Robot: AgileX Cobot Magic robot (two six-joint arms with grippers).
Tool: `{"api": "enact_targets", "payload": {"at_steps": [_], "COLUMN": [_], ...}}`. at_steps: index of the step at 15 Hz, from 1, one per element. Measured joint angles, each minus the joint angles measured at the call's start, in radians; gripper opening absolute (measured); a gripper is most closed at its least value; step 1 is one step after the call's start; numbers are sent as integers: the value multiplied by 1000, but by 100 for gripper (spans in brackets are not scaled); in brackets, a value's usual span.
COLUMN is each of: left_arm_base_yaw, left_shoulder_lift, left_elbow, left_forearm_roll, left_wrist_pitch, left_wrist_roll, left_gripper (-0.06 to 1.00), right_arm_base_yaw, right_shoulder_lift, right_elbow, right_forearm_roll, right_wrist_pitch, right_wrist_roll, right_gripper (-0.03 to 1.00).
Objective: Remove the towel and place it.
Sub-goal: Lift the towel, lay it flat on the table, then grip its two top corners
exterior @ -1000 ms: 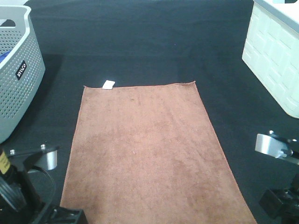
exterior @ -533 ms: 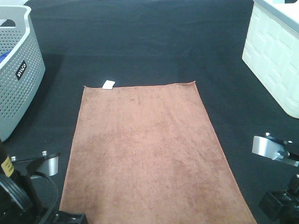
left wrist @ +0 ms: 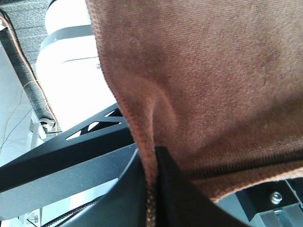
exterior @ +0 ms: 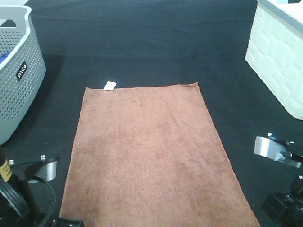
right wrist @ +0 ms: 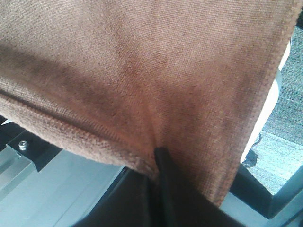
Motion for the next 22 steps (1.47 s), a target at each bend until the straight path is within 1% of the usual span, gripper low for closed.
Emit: {"api": "enact_targets", "payload": {"at_steps": [2,5,6,7,8,9,10,11,12,13,15,20,21,22], "left_arm_base_yaw": [0,0,0,0,0,0,0,0,0,0,0,0,0,0], "left_shoulder_lift": [0,0,0,0,0,0,0,0,0,0,0,0,0,0], "left_elbow": [0,0,1,1,1,1,1,2,3,6,7,7,3,-29], "left_forearm_roll": [1,-15,-25,-47,-52,-54,-55,-55,-55,-55,-55,-55,-53,-33], "left_wrist_pitch": [2,6,8,8,8,8,8,8,8,13,31,33,38,66], "left_wrist_roll": [0,0,9,19,23,23,24,26,27,27,27,36,43,49], "left_gripper": [3,4,7,12,28,41,53,62,68,70,71,72,72,72], "right_arm_base_yaw": [0,0,0,0,0,0,0,0,0,0,0,0,0,0], "right_shoulder_lift": [0,0,0,0,0,0,0,0,0,0,0,1,1,2], "right_elbow": [0,0,0,0,0,0,0,0,0,0,0,-2,-16,-64], "right_forearm_roll": [-1,-7,-8,-9,-9,-9,-9,-9,-9,-9,-8,-9,-22,-45], "right_wrist_pitch": [0,5,5,5,5,5,5,5,5,5,7,8,14,23], "right_wrist_roll": [-1,-1,-1,-1,-1,-1,-1,-1,-1,-1,-1,-1,-1,0], "right_gripper": [1,5,8,16,23,31,43,51,59,63,67,68,68,68]}}
